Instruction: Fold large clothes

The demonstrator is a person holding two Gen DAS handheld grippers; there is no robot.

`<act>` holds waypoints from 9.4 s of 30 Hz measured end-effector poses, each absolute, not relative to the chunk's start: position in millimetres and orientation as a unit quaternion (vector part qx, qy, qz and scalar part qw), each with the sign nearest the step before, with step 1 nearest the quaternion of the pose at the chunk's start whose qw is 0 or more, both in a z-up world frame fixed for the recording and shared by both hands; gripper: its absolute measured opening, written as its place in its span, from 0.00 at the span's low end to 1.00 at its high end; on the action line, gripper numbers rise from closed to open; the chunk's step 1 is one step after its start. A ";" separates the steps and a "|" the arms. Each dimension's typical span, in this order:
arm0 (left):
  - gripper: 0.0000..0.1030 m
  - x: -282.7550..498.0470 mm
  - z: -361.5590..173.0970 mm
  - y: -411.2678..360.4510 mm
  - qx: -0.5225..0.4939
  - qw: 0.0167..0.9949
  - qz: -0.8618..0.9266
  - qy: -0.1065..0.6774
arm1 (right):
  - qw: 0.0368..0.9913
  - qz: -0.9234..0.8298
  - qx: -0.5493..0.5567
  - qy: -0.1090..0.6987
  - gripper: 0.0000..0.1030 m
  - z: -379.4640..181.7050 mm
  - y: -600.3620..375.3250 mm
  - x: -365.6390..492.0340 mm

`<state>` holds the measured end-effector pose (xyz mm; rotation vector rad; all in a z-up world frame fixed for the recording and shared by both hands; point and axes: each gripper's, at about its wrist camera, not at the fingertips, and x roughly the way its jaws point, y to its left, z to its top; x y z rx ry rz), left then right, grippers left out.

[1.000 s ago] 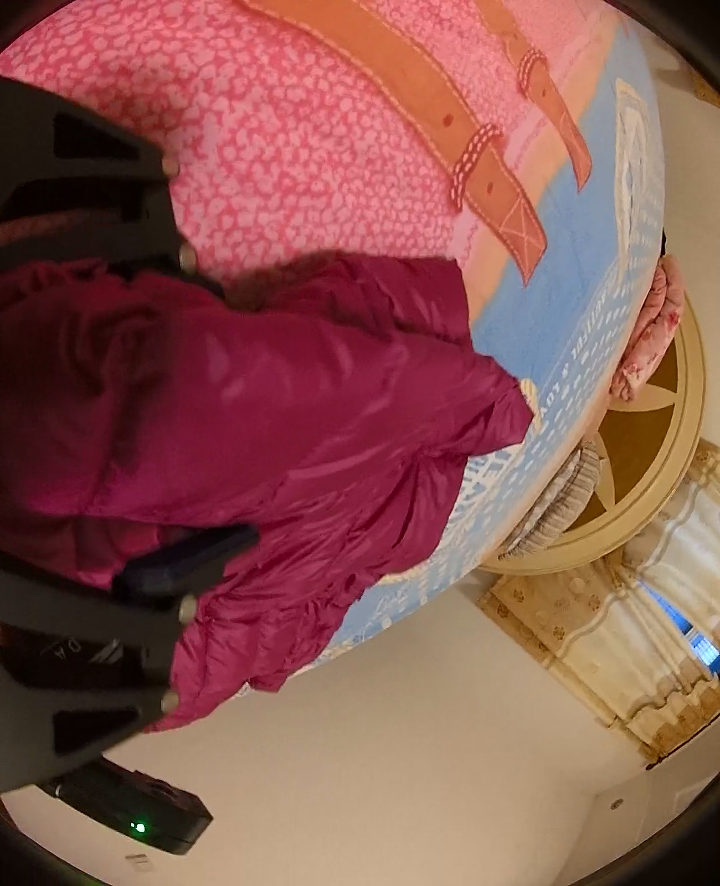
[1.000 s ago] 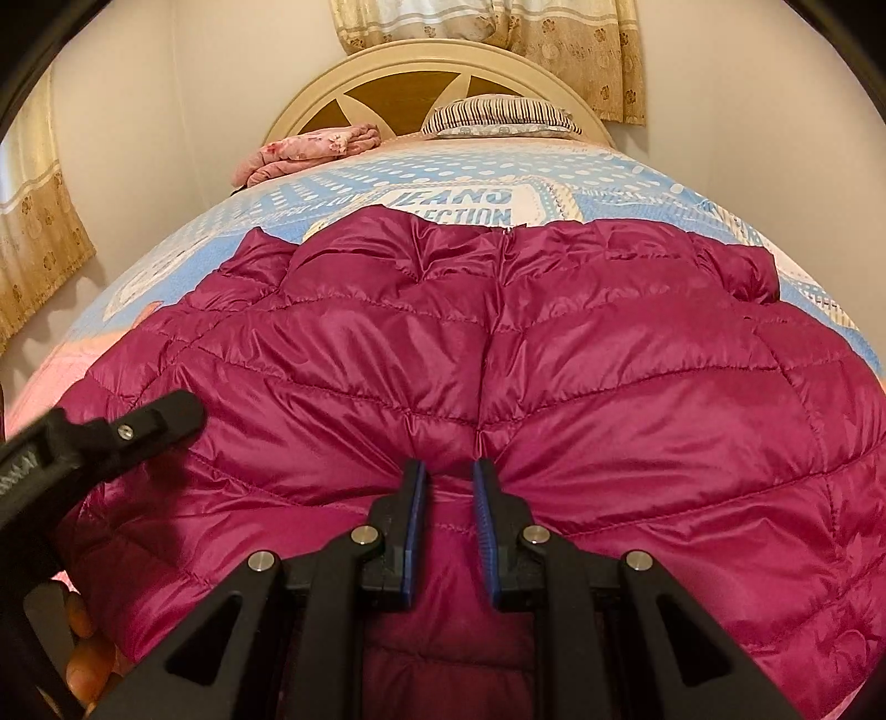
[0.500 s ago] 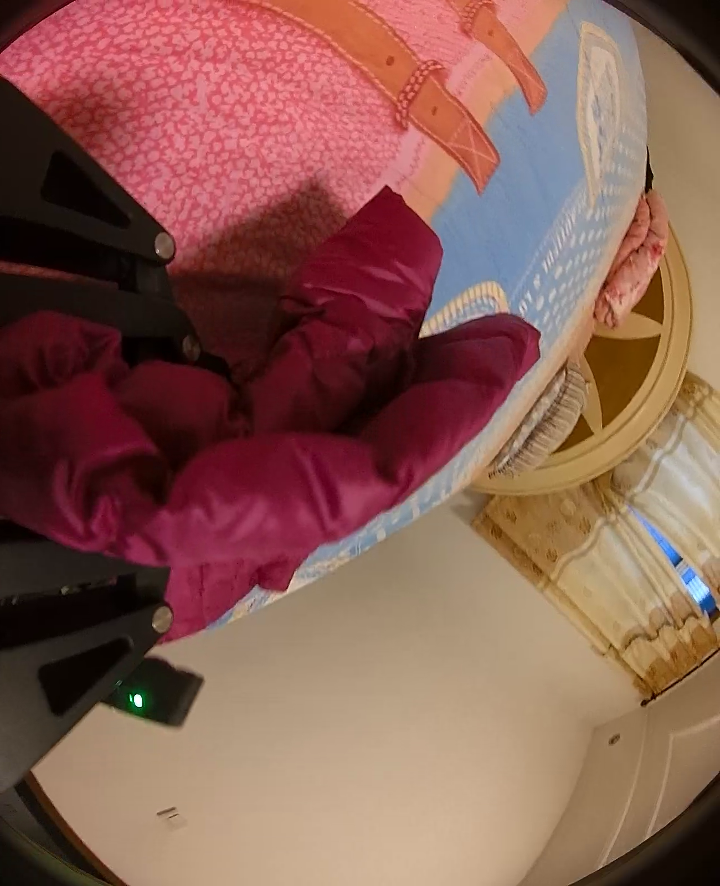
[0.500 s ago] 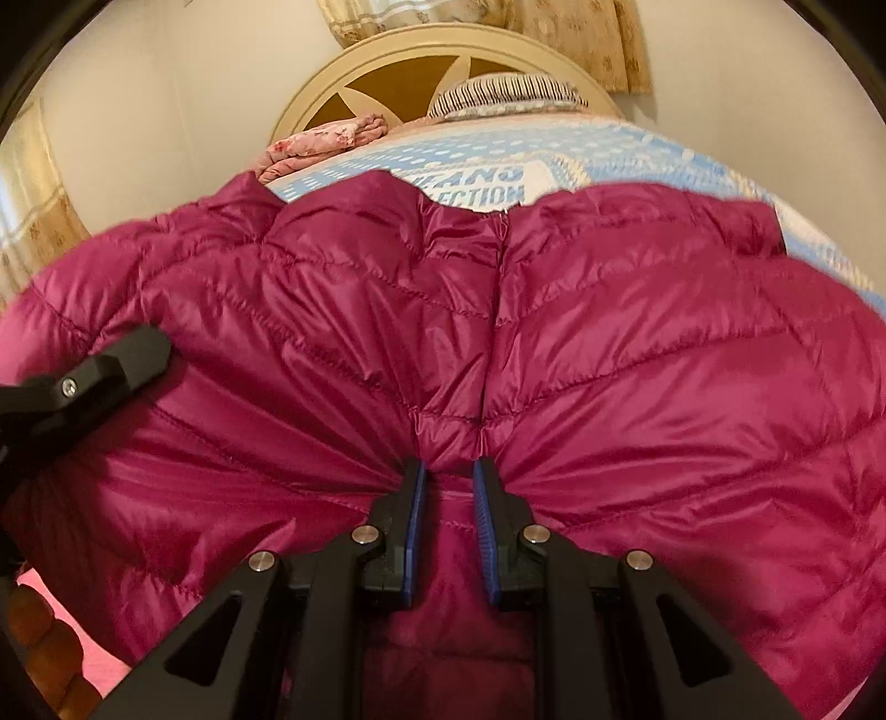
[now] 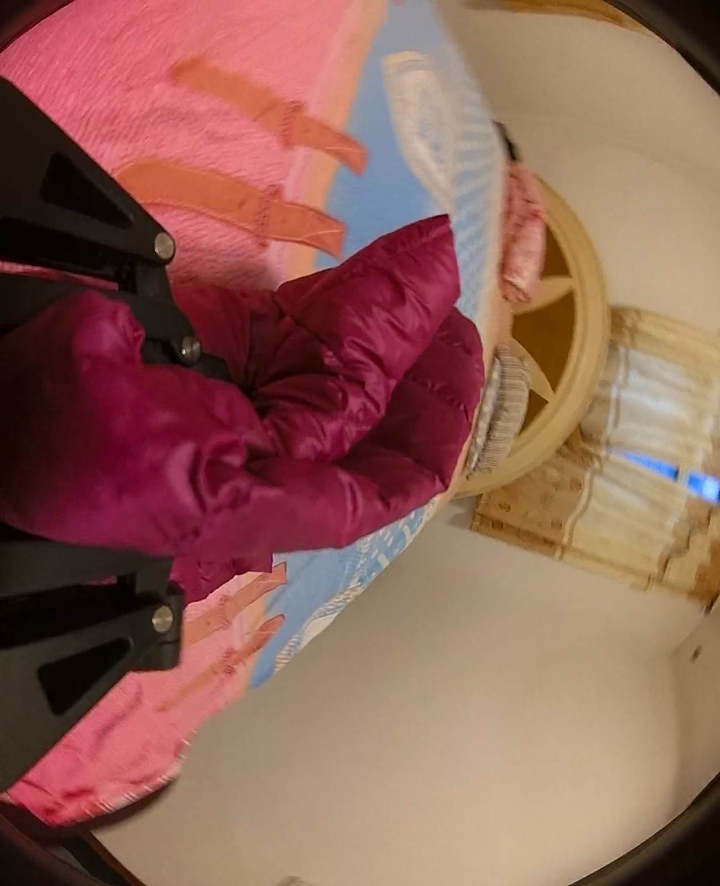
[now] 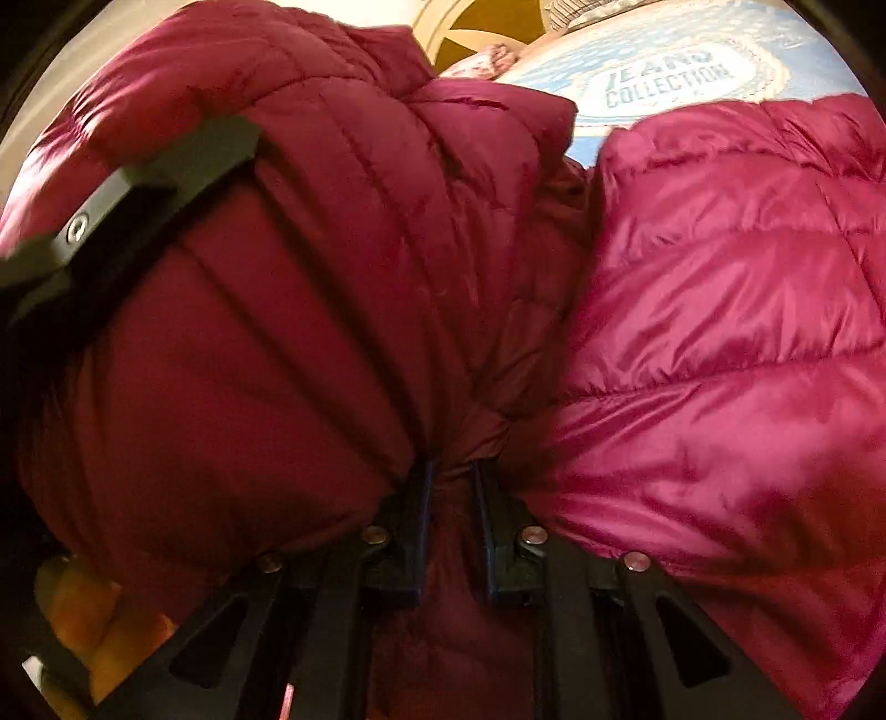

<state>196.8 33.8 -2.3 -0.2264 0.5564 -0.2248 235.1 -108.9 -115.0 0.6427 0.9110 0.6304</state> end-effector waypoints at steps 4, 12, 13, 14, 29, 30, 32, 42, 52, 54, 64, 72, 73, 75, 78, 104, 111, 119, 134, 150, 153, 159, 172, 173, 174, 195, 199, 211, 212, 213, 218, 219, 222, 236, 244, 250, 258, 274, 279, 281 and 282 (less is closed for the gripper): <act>0.17 194.9 -2.0 -2.3 -0.052 0.953 -0.134 0.265 | 0.812 0.286 0.349 0.371 0.16 -100.9 -158.2 210.7; 0.17 186.0 -50.1 -92.5 0.064 0.928 -0.203 0.306 | 0.870 0.133 0.347 0.324 0.16 -101.1 -275.9 152.5; 0.17 181.0 -55.2 -97.6 0.076 0.925 -0.206 0.311 | 0.870 0.113 0.355 0.324 0.16 -107.1 -289.3 147.4; 0.17 179.2 -62.8 -105.0 0.092 0.921 -0.208 0.316 | 0.868 0.103 0.361 0.325 0.16 -111.1 -295.7 145.6; 0.18 160.7 -107.3 -137.9 0.212 0.912 -0.194 0.294 | 0.885 0.077 0.374 0.266 0.59 -89.1 -358.3 126.1; 0.18 160.7 -107.3 -136.8 0.203 0.912 -0.196 0.298 | 0.888 0.095 0.361 0.269 0.59 -81.1 -352.4 131.6; 0.18 167.2 -105.7 -132.7 0.190 0.912 -0.200 0.302 | 0.894 0.131 0.321 0.283 0.59 -66.2 -334.4 149.6; 0.26 179.4 -82.0 -109.2 0.174 0.902 -0.232 0.319 | 0.882 0.152 0.254 0.367 0.18 -83.5 -297.8 210.9; 0.75 177.8 -18.0 -28.1 0.068 0.877 -0.320 0.352 | 0.843 0.176 0.349 0.368 0.12 -137.4 -317.8 210.6; 0.81 178.1 -3.4 -10.1 0.047 0.889 -0.316 0.329 | 0.844 0.176 0.346 0.369 0.11 -144.7 -320.2 212.3; 0.81 278.7 -12.2 24.6 -0.045 0.907 -0.220 0.357 | 0.851 0.186 0.356 0.339 0.10 -161.5 -322.2 204.8; 0.83 321.7 -75.9 -6.7 -0.048 0.883 -0.188 0.427 | 0.861 0.169 0.347 0.333 0.10 -159.1 -321.6 187.5; 0.84 320.5 -78.9 -7.3 -0.043 0.883 -0.184 0.429 | 0.857 0.172 0.353 0.333 0.10 -160.5 -323.4 187.8; 0.87 318.6 -85.3 -6.6 -0.038 0.882 -0.176 0.435 | 0.850 0.179 0.366 0.334 0.10 -160.7 -323.0 192.4; 0.95 320.5 -98.5 -2.1 -0.050 0.878 -0.161 0.447 | 0.841 0.193 0.375 0.338 0.10 -163.8 -327.5 198.2; 1.00 300.4 -101.4 -15.3 0.001 0.892 -0.115 0.437 | 0.857 0.192 0.249 0.409 0.15 -134.7 -277.8 118.0; 1.00 294.9 -91.5 4.0 -0.058 0.891 -0.134 0.429 | 0.864 0.173 0.311 0.356 0.35 -93.0 -321.2 117.5; 1.00 288.1 -66.6 35.4 -0.108 0.891 -0.160 0.410 | 0.867 0.125 0.307 0.371 0.89 -115.7 -333.6 165.5; 1.00 308.5 -116.8 48.6 -0.151 0.856 -0.240 0.431 | 0.868 0.168 0.260 0.387 0.61 -144.2 -283.5 227.6; 0.59 279.1 -91.4 -6.2 -0.026 0.886 -0.184 0.425 | 0.860 0.170 0.283 0.390 0.34 -145.0 -282.0 220.3; 0.55 267.0 -81.8 -15.2 -0.014 0.889 -0.184 0.420 | 0.857 0.168 0.293 0.389 0.30 -137.7 -285.2 212.6; 0.48 238.4 -68.3 -38.4 -0.018 0.886 -0.210 0.412 | 0.860 0.155 0.310 0.375 0.28 -124.1 -299.9 172.2; 0.47 208.4 -48.0 -122.2 -0.029 0.852 -0.327 0.408 | 0.889 0.079 0.310 0.329 0.27 -88.0 -364.9 73.0; 0.47 207.2 -45.2 -133.9 -0.030 0.848 -0.339 0.406 | 0.892 0.071 0.309 0.324 0.27 -84.6 -372.1 66.4; 0.47 206.9 -43.4 -143.9 -0.030 0.845 -0.348 0.405 | 0.895 0.061 0.306 0.319 0.27 -80.3 -380.1 59.2; 0.49 215.6 -62.5 -361.6 0.043 0.800 -0.392 0.452 | 0.878 -0.069 0.366 0.301 0.27 -121.6 -591.5 -33.5; 0.53 220.0 -66.5 -377.8 0.069 0.809 -0.364 0.456 | 0.866 -0.056 0.401 0.294 0.27 -144.1 -614.8 -18.2; 0.70 195.8 -73.3 -404.6 0.144 0.838 -0.337 0.405 | 0.858 -0.131 0.416 0.271 0.47 -142.4 -620.0 -86.5; 0.70 196.2 -73.3 -404.0 0.144 0.838 -0.336 0.405 | 0.865 -0.156 0.394 0.270 0.47 -129.5 -613.6 -95.4; 0.70 196.5 -73.3 -404.8 0.145 0.838 -0.336 0.404 | 0.875 -0.186 0.354 0.272 0.46 -112.2 -603.9 -103.1; 0.70 199.6 -74.5 -407.4 0.155 0.844 -0.325 0.398 | 0.900 -0.242 0.241 0.272 0.25 -40.3 -571.0 -99.0; 0.70 195.1 -73.3 -408.4 0.158 0.845 -0.322 0.397 | 0.902 -0.235 0.243 0.268 0.25 -32.7 -569.5 -93.5; 0.70 185.3 -70.3 -407.0 0.163 0.847 -0.317 0.394 | 0.899 -0.216 0.261 0.276 0.25 -27.0 -569.4 -67.8; 0.74 175.9 -69.3 -410.2 0.178 0.851 -0.311 0.384 | 0.850 -0.311 0.252 0.342 0.25 -112.3 -574.3 -30.5; 0.76 178.7 -73.9 -417.5 0.183 0.848 -0.314 0.385 | 0.851 -0.336 0.214 0.341 0.25 -126.2 -559.7 -18.7; 0.79 190.9 -80.0 -424.1 0.170 0.839 -0.323 0.404 | 0.847 -0.333 0.221 0.351 0.25 -131.4 -569.6 1.3; 0.80 192.6 -82.6 -427.5 0.168 0.836 -0.326 0.408 | 0.846 -0.330 0.232 0.348 0.25 -133.8 -573.6 -0.8; 0.84 190.5 -81.9 -427.6 0.169 0.838 -0.327 0.403 | 0.845 -0.338 0.223 0.348 0.25 -129.4 -569.4 -4.7; 0.83 186.4 -75.8 -413.1 0.151 0.832 -0.331 0.419 | 0.846 -0.342 0.214 0.349 0.25 -130.6 -563.3 -3.4; 0.83 182.3 -70.4 -400.7 0.133 0.828 -0.339 0.426 | 0.847 -0.341 0.216 0.348 0.25 -131.6 -562.3 -3.8; 0.83 179.5 -67.2 -392.5 0.121 0.827 -0.344 0.429 | 0.847 -0.339 0.217 0.347 0.25 -131.7 -561.9 -4.4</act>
